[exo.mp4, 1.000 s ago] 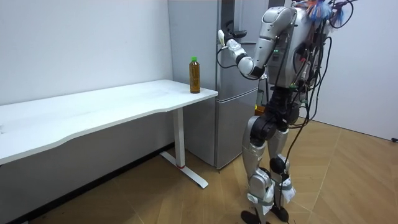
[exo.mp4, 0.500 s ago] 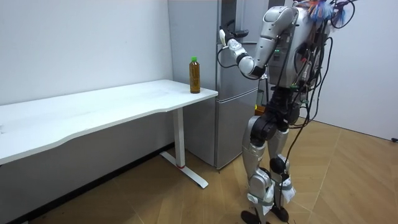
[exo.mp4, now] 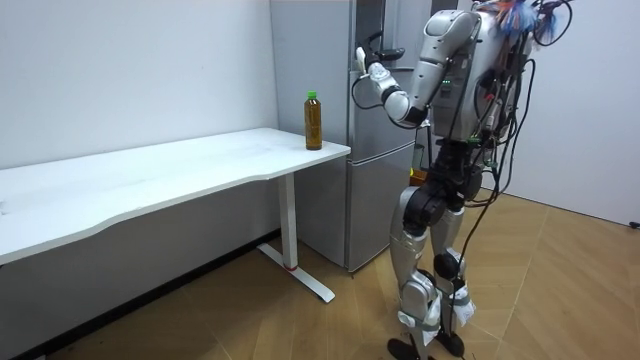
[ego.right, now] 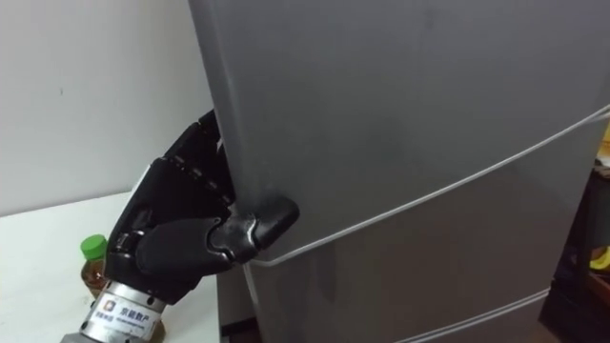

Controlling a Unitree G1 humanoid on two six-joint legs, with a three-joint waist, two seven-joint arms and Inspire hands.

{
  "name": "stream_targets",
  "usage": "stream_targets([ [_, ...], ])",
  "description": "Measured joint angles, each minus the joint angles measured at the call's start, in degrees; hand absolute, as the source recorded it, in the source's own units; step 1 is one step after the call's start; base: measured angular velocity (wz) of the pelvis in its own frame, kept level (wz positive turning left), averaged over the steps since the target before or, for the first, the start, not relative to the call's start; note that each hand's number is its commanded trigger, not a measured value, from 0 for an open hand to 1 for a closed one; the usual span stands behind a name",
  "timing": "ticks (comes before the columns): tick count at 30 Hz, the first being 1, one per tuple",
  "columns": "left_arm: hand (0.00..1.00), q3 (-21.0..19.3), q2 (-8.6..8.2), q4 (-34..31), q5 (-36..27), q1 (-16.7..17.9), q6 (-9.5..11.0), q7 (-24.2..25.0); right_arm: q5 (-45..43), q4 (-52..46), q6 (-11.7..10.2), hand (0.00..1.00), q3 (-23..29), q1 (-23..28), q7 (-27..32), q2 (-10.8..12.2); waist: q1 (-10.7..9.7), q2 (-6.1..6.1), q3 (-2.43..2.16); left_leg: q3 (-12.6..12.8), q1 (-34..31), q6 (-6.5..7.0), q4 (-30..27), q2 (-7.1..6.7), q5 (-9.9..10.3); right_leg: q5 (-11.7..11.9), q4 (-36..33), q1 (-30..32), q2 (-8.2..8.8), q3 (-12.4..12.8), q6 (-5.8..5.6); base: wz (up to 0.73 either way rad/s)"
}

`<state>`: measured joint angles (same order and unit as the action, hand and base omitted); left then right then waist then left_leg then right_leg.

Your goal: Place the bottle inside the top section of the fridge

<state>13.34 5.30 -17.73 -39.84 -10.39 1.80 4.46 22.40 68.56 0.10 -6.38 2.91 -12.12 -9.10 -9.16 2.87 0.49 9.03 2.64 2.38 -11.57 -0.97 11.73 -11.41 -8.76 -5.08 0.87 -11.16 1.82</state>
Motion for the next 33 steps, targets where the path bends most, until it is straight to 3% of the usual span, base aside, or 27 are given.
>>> stream_targets([
  [21,0.00,2.6,-0.13,0.0,-1.3,0.0,0.8,1.1,0.3,0.3,0.0,0.00,0.3,-0.2,-0.6,-0.7,-0.5,-0.16,-0.10,0.2,0.0,0.09,-0.1,-0.02,0.0,0.1,0.0,0.1,0.02,0.2,-0.16,0.00],
  [27,0.00,2.7,-0.16,0.0,-2.2,0.0,0.7,1.1,0.3,0.4,0.0,0.00,0.3,-0.2,-0.5,-2.0,-1.0,-0.20,-0.09,1.9,0.1,0.09,0.0,0.13,-0.1,0.3,0.0,0.2,0.01,1.0,-0.35,-0.04],
  [33,0.00,3.1,-0.13,0.0,-2.4,0.0,0.7,1.1,0.0,0.3,0.0,0.00,0.5,-0.3,-0.6,-2.1,-1.7,-0.32,-0.01,2.0,0.3,0.28,0.0,0.09,0.0,0.6,0.0,0.2,0.00,1.7,-0.55,-0.04],
])
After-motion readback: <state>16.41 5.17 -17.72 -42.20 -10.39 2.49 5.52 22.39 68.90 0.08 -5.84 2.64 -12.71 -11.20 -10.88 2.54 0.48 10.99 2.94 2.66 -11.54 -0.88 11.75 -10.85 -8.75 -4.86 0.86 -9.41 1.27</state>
